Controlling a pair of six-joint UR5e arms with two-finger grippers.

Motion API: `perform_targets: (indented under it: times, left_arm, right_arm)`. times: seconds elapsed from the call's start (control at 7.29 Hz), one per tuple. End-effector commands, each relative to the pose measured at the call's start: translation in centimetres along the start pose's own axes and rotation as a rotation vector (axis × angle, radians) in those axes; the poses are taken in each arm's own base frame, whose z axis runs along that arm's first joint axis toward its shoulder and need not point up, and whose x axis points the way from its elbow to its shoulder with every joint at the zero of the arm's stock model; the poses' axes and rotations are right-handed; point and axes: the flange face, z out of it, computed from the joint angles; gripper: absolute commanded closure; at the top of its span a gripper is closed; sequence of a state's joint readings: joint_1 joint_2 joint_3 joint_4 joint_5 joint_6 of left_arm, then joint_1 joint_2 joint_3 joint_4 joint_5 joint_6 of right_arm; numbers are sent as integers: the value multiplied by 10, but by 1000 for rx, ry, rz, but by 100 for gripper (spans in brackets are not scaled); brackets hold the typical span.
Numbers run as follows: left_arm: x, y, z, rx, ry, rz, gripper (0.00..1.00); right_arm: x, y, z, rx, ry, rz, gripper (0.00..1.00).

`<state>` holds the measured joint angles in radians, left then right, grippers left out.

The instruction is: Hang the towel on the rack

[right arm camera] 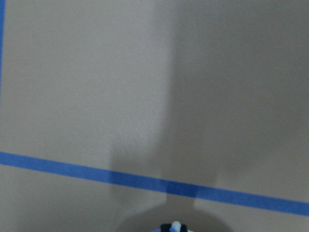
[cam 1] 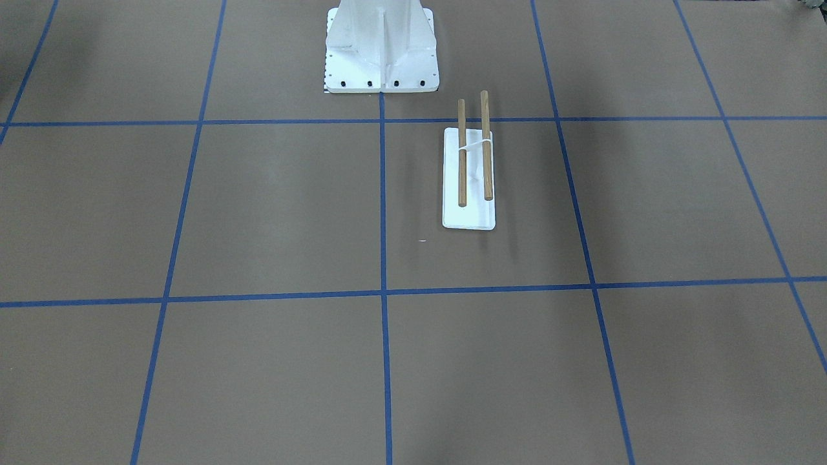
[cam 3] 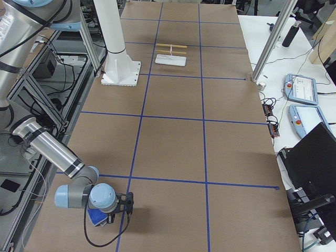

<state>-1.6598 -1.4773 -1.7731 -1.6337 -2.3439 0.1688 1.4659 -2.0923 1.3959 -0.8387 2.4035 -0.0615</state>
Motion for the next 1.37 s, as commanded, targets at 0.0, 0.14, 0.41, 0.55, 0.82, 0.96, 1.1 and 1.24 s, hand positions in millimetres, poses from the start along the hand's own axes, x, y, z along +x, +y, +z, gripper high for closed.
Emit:
perform_targets:
  times: [0.0,0.14,0.41,0.55,0.82,0.96,1.1,1.24]
  left_arm:
    - [0,0,0,0,1,0,2]
    - [0,0,0,0,1,0,2]
    - [0,0,0,-1,2,-1,2]
    - [0,-1,0,1,1,1,2]
    - [6,-10,-7,18,0,16,2]
    - [12,-24,-16,39,-4,37,2]
    - [36,-64,-21,59,0,103,2]
    - [78,-111,-14,56,21,176,2]
  right_arm:
    - [-45,-66,-46,126,-27,-118,100]
    - [-64,-113,-67,192,-78,-170,100]
    - [-114,-248,-116,266,-133,-283,100]
    - [-144,-311,-143,260,-154,-289,100]
    - [-242,-425,-200,245,-208,-315,100]
    - [-286,-456,-217,262,-218,-352,100]
    - [-325,-471,-221,265,-232,-399,100]
    - [-369,-488,-233,271,-258,-372,100]
